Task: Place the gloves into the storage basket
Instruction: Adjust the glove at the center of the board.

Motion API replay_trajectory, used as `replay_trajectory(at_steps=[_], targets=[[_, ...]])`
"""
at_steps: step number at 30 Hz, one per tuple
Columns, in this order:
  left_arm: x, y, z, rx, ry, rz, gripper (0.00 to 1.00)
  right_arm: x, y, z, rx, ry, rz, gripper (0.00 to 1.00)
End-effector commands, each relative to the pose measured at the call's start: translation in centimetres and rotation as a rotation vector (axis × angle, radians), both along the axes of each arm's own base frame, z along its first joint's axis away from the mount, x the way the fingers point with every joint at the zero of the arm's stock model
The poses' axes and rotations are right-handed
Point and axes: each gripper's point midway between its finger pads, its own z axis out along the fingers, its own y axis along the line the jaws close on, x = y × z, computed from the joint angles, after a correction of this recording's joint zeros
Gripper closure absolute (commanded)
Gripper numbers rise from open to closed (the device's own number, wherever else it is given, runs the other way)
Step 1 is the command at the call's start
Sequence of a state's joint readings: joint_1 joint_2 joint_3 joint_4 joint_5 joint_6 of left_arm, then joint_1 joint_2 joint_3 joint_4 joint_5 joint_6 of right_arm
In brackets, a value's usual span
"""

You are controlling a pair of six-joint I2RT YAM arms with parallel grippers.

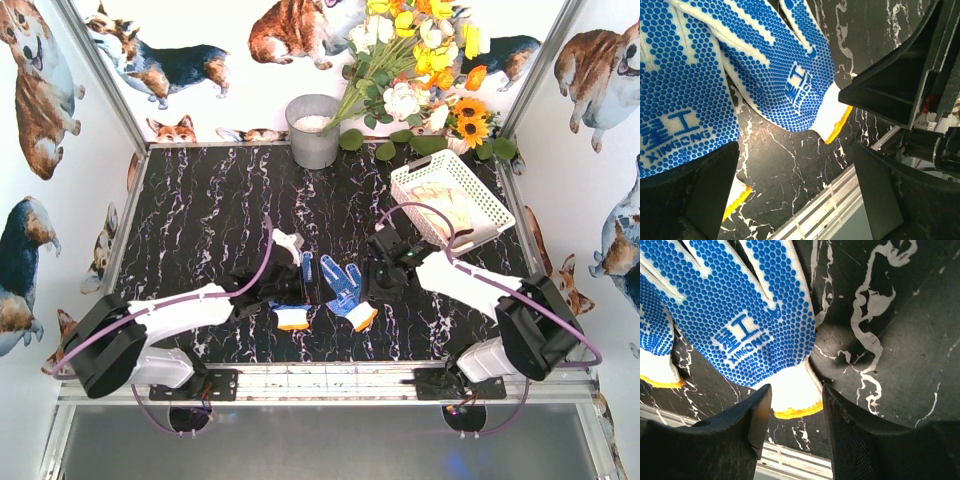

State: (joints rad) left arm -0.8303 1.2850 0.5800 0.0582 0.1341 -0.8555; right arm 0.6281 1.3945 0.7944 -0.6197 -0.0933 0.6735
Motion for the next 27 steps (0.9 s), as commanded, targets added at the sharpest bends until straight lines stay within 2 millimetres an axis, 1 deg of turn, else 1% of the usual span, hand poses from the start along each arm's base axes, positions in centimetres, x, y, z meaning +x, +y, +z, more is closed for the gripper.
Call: replay_trajectory(at_steps=[1, 5, 10, 12, 15, 16, 17, 18, 21, 23, 25, 27], targets=[[1.5, -1.4, 1.0, -0.036, -0.026, 0.026, 0.12, 1.2, 1.4, -0.1, 0.060, -0.055, 0.032, 0.53], [1.9, -1.7, 0.4, -0.012, -0.031, 0.023, 0.12, 1.2, 1.6, -1.0, 0.067, -0.048, 0.044, 0.53], [3.2, -2.4, 0.0, 0.008, -0.053, 0.027, 0.11, 0.9, 1.2, -2.2, 0.035, -0.017, 0.037, 0.57], [3.8, -2.8, -0.1, 0.016, -0.064, 0.028, 0.11, 0.4, 0.7, -2.7, 0.016, 0.004, 0.021, 0.63], [4.8, -3.4, -0.3, 0.026, -0.078, 0.036, 0.10, -1.2, -0.8, -3.4, -0.033, 0.047, -0.029, 0.74], [4.9, -3.5, -0.7, 0.036, -0.073, 0.035, 0.09, -1.7, -1.4, -3.5, -0.048, 0.062, -0.056, 0.77], [5.5, -4.2, 0.0, 0.021, -0.086, 0.031, 0.09, -2.1, -1.8, -3.5, -0.059, 0.065, -0.075, 0.80], [5.8, -4.7, 0.3, 0.012, -0.090, 0.025, 0.09, -2.6, -2.1, -3.5, -0.066, 0.069, -0.099, 0.82], [6.1, -6.1, 0.5, -0.021, -0.083, -0.003, 0.09, -3.7, -2.5, -3.4, -0.049, 0.067, -0.171, 0.88], [6.1, -6.7, 0.7, -0.041, -0.076, -0.014, 0.09, -4.5, -2.4, -3.3, -0.035, 0.059, -0.219, 0.89], [6.0, -7.0, 0.7, -0.051, -0.073, -0.021, 0.10, -5.2, -2.5, -3.1, -0.019, 0.040, -0.270, 0.87], [5.8, -7.3, 0.7, -0.056, -0.073, -0.031, 0.09, -5.7, -2.4, -3.0, -0.001, 0.022, -0.306, 0.78]])
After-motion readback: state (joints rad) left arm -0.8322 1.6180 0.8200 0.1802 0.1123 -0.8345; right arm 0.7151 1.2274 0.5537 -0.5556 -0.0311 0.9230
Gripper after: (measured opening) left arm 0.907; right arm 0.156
